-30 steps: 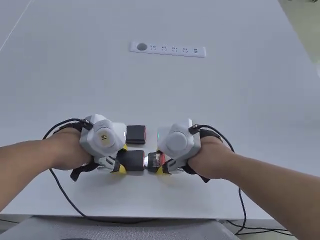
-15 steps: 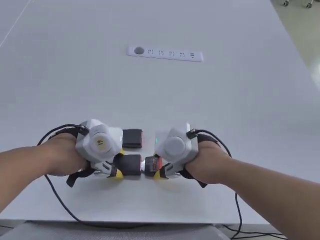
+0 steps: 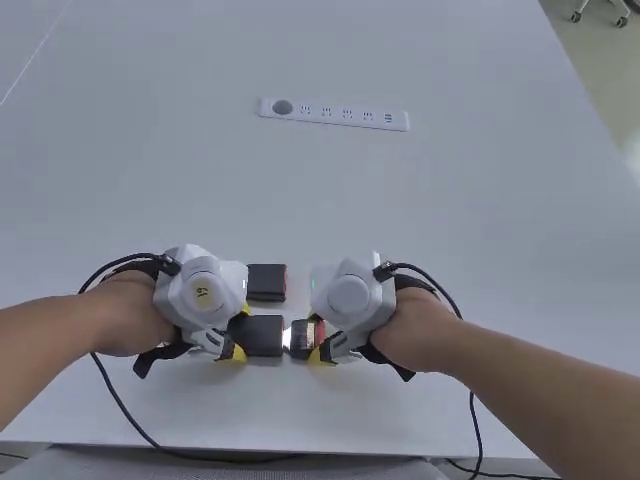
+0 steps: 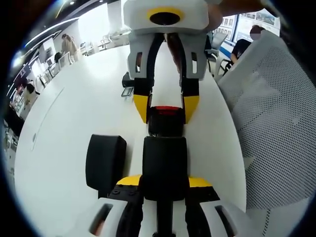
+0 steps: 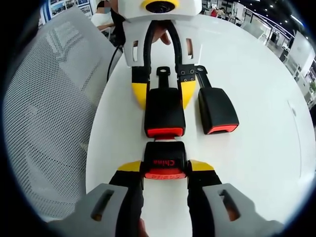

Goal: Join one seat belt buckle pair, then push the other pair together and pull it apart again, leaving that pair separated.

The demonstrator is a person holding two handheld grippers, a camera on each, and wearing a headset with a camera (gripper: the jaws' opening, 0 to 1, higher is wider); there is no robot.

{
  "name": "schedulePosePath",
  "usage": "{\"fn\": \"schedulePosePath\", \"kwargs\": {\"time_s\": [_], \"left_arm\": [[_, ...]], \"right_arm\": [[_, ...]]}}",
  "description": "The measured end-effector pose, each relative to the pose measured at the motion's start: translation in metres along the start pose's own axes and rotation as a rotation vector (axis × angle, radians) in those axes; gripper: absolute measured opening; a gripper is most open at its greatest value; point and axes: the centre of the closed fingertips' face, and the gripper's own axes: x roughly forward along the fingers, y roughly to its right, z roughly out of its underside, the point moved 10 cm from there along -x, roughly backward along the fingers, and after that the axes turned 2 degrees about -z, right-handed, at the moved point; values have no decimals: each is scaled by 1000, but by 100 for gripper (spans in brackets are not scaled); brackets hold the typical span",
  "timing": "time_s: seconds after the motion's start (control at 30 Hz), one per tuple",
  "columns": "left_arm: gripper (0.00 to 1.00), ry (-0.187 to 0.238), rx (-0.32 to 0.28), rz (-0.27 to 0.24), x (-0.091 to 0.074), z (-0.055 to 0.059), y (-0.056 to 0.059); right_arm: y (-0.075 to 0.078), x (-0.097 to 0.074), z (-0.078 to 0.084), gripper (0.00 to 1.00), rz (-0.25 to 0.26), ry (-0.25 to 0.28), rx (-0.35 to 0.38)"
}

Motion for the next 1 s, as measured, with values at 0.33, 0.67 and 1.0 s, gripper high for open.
{"fn": "schedulePosePath", "kwargs": {"time_s": [0.33, 0.67, 1.0], "left_arm": [[33, -36, -1, -1, 1, -4, 0], [34, -54, -19, 5, 0, -5, -1], [36, -20, -50, -16, -18, -12, -4]], "right_arm": [[0, -1, 2, 33, -1, 14, 28], [0, -3, 0, 34, 0, 16, 21], [-2, -16, -6, 35, 4, 44, 16]]}}
